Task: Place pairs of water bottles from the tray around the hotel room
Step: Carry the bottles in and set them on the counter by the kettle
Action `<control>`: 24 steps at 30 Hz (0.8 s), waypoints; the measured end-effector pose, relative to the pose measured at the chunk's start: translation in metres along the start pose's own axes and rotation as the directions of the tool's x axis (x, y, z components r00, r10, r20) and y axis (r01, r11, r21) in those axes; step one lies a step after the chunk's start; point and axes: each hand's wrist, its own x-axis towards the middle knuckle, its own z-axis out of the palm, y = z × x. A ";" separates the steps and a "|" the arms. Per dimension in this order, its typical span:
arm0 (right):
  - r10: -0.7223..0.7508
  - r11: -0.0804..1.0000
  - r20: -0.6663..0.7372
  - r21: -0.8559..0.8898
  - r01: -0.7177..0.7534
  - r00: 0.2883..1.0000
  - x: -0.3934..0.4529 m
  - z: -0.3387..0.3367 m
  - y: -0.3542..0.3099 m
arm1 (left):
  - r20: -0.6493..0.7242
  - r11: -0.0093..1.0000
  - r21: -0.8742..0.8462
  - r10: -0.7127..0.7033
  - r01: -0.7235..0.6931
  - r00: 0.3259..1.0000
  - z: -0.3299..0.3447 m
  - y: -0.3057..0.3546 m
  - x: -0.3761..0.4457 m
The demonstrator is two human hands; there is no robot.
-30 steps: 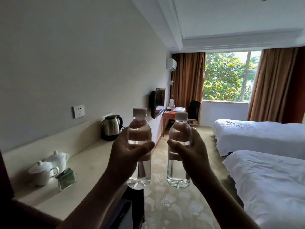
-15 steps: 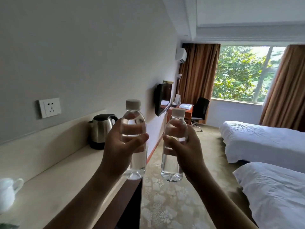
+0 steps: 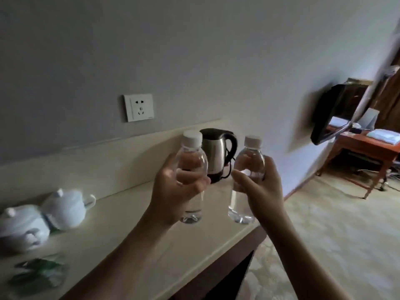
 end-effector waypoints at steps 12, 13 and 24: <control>0.029 0.985 0.463 0.135 -0.103 0.886 0.056 0.085 0.117 | -0.518 0.942 0.249 -0.067 0.225 0.853 -0.046 -0.090 -0.015; 0.030 0.984 0.484 0.138 -0.110 0.874 0.055 0.090 0.122 | -0.545 0.934 0.256 -0.073 0.248 0.835 -0.049 -0.095 -0.018; 0.050 0.987 0.559 0.098 -0.125 0.828 0.036 0.109 0.164 | -0.602 0.907 0.279 -0.090 0.315 0.794 -0.054 -0.131 -0.036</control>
